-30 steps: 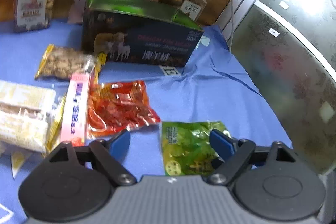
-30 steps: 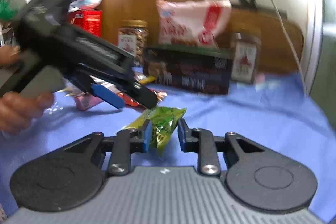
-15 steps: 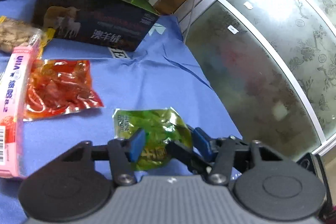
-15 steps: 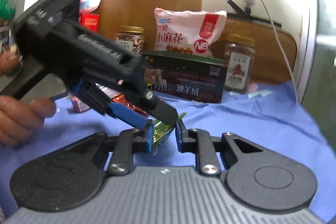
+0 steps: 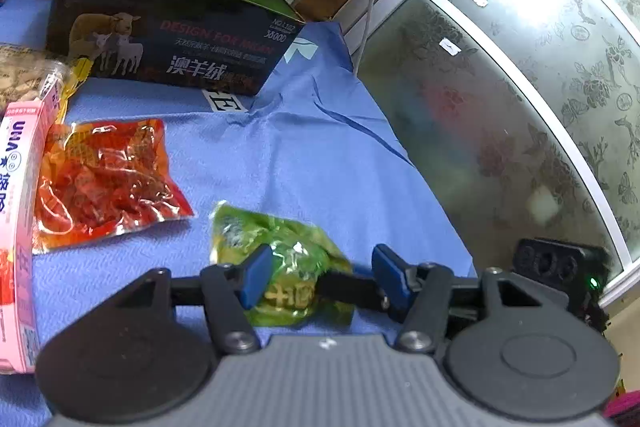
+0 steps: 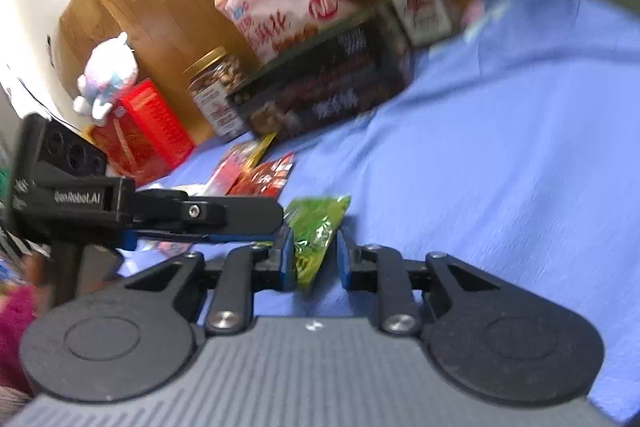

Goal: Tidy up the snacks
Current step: 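Carry the green bag into the dark tin box and open the left tool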

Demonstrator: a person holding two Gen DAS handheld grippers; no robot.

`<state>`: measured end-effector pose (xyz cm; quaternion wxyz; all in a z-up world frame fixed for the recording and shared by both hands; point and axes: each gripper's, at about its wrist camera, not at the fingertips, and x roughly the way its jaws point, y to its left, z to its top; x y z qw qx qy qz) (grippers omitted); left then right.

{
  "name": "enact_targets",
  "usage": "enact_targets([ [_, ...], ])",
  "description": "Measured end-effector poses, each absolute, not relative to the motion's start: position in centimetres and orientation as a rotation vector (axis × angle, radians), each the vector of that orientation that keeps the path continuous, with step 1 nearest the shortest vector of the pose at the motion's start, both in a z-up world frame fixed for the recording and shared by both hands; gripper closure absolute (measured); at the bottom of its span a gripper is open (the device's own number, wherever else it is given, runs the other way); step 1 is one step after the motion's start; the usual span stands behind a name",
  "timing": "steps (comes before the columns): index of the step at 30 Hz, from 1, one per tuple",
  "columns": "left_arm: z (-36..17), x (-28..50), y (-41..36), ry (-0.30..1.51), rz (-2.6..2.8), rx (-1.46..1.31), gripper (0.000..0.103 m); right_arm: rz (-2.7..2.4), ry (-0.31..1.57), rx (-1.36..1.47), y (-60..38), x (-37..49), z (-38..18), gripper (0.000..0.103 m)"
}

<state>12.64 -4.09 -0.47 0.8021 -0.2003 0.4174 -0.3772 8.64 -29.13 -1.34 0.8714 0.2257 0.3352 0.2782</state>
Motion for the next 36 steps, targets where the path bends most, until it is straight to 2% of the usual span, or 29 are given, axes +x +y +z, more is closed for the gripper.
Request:
enact_targets([
  [9,0.3,12.7,-3.7,0.890,-0.786,-0.439,0.049,0.628,0.735,0.598,-29.1,9.5,-1.1,0.082],
  [14,4.8,13.0,-3.1,0.782,-0.799,-0.398,0.050,0.708,0.689,0.671,-29.6,11.4,1.4,0.084],
  [24,12.3,20.1,-1.2,0.597,-0.658,-0.299,0.050,0.732,0.491,0.511,-25.2,20.9,8.0,0.084],
  [28,12.2,23.9,-0.2,0.580,-0.582,-0.295,0.050,0.733,0.475,0.481,-23.4,25.5,7.8,0.084],
  [36,8.0,28.3,1.3,0.674,-0.460,-0.306,0.050,0.697,0.544,0.417,-20.3,29.8,4.0,0.081],
])
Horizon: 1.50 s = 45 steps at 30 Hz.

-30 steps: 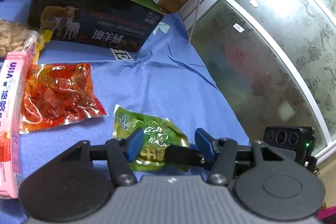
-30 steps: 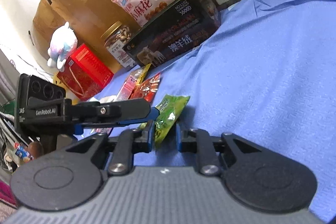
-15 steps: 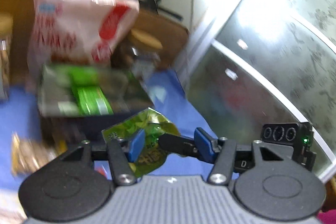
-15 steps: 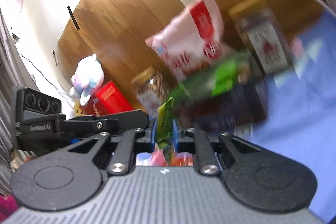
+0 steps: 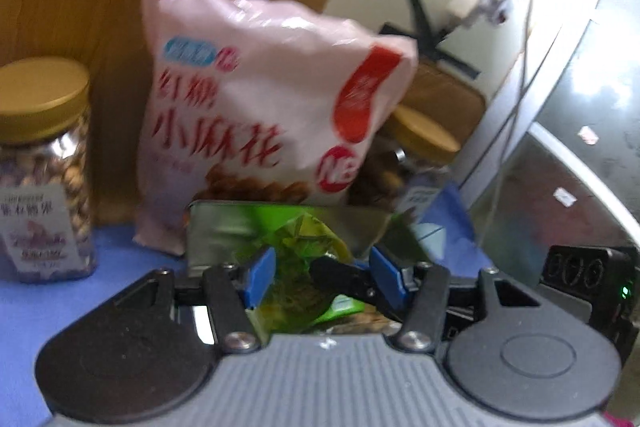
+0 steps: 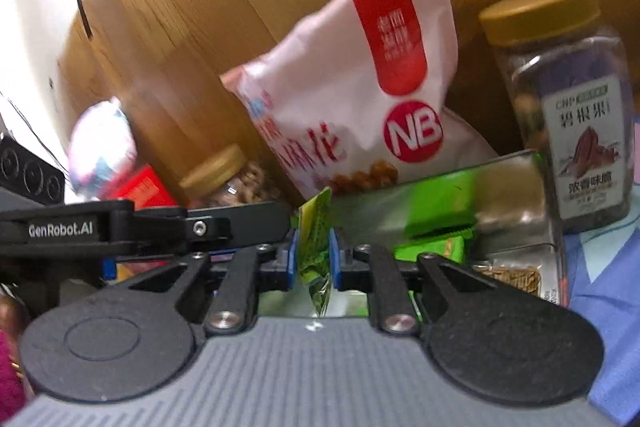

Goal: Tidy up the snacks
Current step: 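Carry the green bag into the dark tin box and open the left tool, then grasp the pink UHA candy box with the left tool and lift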

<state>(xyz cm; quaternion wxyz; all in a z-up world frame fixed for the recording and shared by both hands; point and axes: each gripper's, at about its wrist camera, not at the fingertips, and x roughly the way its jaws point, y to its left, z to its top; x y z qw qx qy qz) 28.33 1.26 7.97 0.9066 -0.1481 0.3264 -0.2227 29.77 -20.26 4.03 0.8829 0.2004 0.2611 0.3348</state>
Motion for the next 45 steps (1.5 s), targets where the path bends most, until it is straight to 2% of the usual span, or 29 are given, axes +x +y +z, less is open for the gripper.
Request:
enact_targets([
  [1,7.6,28.3,1.4,0.677,-0.449,-0.299,0.046,0.678,0.531,0.384,-19.9,29.6,3.8,0.080],
  [3,7.3,28.3,1.5,0.672,-0.433,-0.292,0.046,0.625,0.500,0.296,-19.3,29.2,3.9,0.063],
  [4,7.2,28.2,1.6,0.668,-0.430,-0.292,0.046,0.604,0.488,0.269,-19.3,29.0,3.9,0.059],
  [12,8.9,20.8,6.8,0.569,-0.329,-0.295,0.046,0.548,0.386,0.290,-21.9,24.8,5.7,0.057],
  [20,5.7,11.0,12.2,0.600,-0.092,-0.333,0.046,0.733,0.549,0.220,-17.9,16.8,3.6,0.055],
  [22,4.5,9.1,13.1,0.618,-0.068,-0.353,0.046,0.774,0.569,0.170,-16.2,14.8,3.3,0.049],
  [24,3.6,7.6,13.8,0.628,-0.054,-0.373,0.046,0.797,0.566,0.106,-14.6,12.9,3.2,0.027],
  [26,2.6,6.4,14.2,0.645,-0.066,-0.396,0.046,0.801,0.554,0.038,-13.1,11.6,3.2,0.021],
  [29,1.6,5.2,14.0,0.669,-0.093,-0.394,0.046,0.804,0.572,-0.094,-10.9,10.5,2.8,0.022],
  [30,1.5,5.1,13.7,0.675,-0.100,-0.388,0.046,0.799,0.586,-0.135,-10.3,10.3,2.6,0.028],
  [31,1.4,5.0,13.3,0.678,-0.103,-0.379,0.046,0.797,0.604,-0.159,-9.9,10.3,2.3,0.037],
  [32,1.4,4.9,13.0,0.677,-0.103,-0.368,0.046,0.798,0.626,-0.174,-9.6,10.4,1.9,0.053],
  [33,1.5,4.8,12.7,0.676,-0.099,-0.353,0.046,0.796,0.650,-0.178,-9.6,10.4,1.7,0.058],
  [40,1.2,4.5,10.4,0.708,-0.024,-0.227,0.046,0.718,0.680,-0.048,-15.5,9.1,1.9,0.076],
  [45,1.1,4.8,9.1,0.723,0.004,-0.196,0.046,0.555,0.638,-0.036,-20.3,7.0,1.7,0.077],
])
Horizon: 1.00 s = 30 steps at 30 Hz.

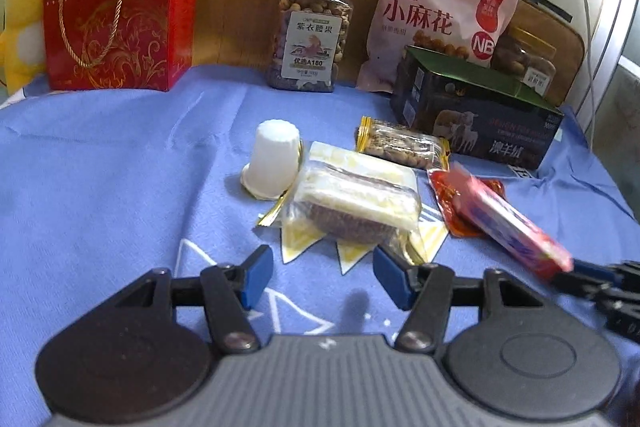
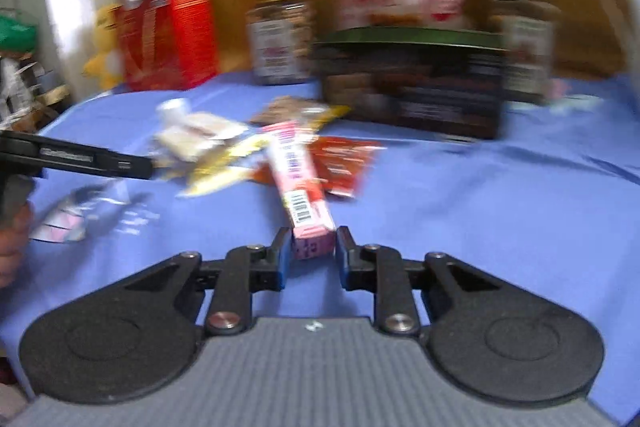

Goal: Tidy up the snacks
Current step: 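Grasp the pink UHA candy box with the left tool and lift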

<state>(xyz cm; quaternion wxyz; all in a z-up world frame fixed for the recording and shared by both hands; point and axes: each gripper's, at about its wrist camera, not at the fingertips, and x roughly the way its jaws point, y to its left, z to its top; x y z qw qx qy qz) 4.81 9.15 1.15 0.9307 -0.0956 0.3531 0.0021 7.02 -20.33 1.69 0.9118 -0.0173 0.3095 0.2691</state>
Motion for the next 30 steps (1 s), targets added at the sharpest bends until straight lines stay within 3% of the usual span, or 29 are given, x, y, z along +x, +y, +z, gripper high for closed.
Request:
enact_targets([
  [8,1.2,6.3,6.7,0.771,0.040,-0.133,0.046,0.357,0.551,0.061,-26.8,6.9,1.2,0.073],
  [11,1.2,6.7,5.7,0.784,0.055,-0.105,0.046,0.389,0.543,0.104,-27.7,6.9,1.0,0.058],
  [17,1.1,7.6,4.2,0.812,0.080,-0.062,0.048,0.483,0.556,0.121,-27.0,7.2,0.7,0.049],
  [30,2.4,8.1,0.6,0.787,-0.168,-0.110,0.047,0.590,0.567,-0.044,-24.4,8.4,0.6,0.048],
])
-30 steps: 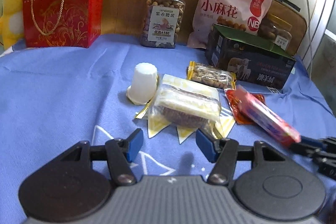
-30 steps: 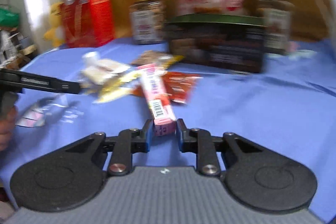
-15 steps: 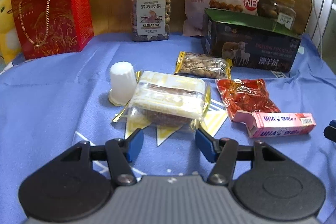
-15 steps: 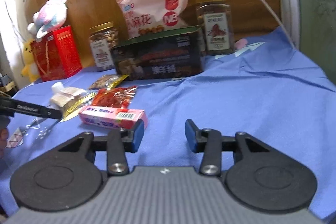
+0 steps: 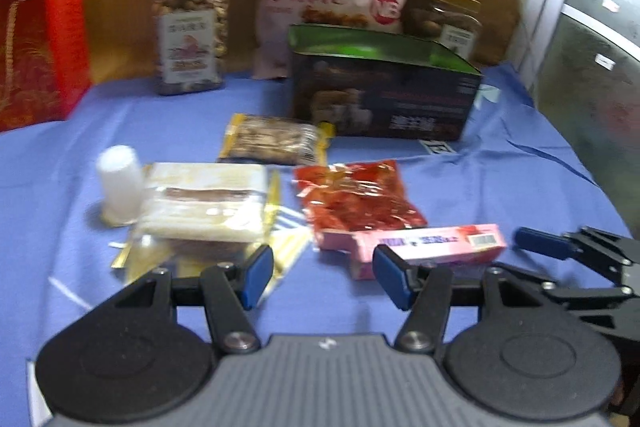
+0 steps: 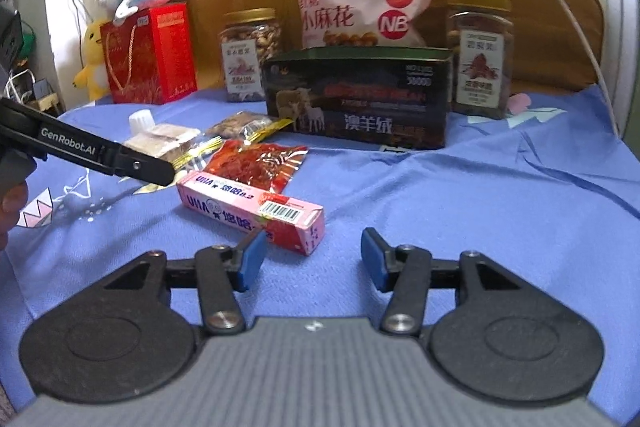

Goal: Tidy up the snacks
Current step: 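Grasp the pink UHA candy box with the left tool and lift, then lower the pink candy box into the tin box and open the left tool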

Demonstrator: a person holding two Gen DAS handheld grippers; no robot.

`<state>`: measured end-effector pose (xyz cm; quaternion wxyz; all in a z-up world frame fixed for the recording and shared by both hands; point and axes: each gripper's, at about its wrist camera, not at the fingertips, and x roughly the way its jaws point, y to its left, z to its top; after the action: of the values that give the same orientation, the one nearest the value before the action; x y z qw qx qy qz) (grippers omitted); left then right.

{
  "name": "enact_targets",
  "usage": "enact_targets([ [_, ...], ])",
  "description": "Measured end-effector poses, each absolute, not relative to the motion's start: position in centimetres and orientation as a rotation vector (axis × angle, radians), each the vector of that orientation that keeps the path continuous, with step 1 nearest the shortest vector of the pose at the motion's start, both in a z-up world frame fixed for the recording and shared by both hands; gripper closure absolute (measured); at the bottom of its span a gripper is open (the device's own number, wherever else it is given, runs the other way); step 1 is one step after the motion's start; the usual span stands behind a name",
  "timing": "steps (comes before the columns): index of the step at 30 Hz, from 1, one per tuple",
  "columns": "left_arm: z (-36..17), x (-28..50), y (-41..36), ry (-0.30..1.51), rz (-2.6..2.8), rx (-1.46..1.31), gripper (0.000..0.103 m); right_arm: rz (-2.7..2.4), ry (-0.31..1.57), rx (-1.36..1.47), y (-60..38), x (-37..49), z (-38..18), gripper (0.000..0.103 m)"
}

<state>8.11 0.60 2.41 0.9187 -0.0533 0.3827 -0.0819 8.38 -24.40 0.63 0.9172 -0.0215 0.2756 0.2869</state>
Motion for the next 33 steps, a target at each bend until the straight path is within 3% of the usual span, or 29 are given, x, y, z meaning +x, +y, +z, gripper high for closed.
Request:
enact_targets([
  [6,1.7,9.2,-1.1,0.816,-0.244,-0.108,0.050,0.615,0.577,-0.067,-23.5,8.8,0.6,0.050],
  [7,1.4,9.5,-1.5,0.835,-0.269,-0.109,0.059,0.622,0.584,-0.075,-23.3,8.8,0.5,0.053],
  [8,1.2,9.4,-1.8,0.835,-0.283,-0.104,0.059,0.628,0.589,-0.088,-23.1,8.9,0.5,0.064],
  [14,1.3,9.2,-2.1,0.816,-0.315,-0.089,0.064,0.583,0.557,-0.115,-22.8,8.5,0.5,0.073],
  [26,7.9,15.0,-2.9,0.610,-0.308,-0.027,0.064,0.516,0.296,-0.084,-23.0,13.5,6.4,0.073],
  [33,7.6,22.6,-2.7,0.643,-0.269,-0.049,0.063,0.464,0.275,-0.101,-21.5,19.7,6.3,0.070],
])
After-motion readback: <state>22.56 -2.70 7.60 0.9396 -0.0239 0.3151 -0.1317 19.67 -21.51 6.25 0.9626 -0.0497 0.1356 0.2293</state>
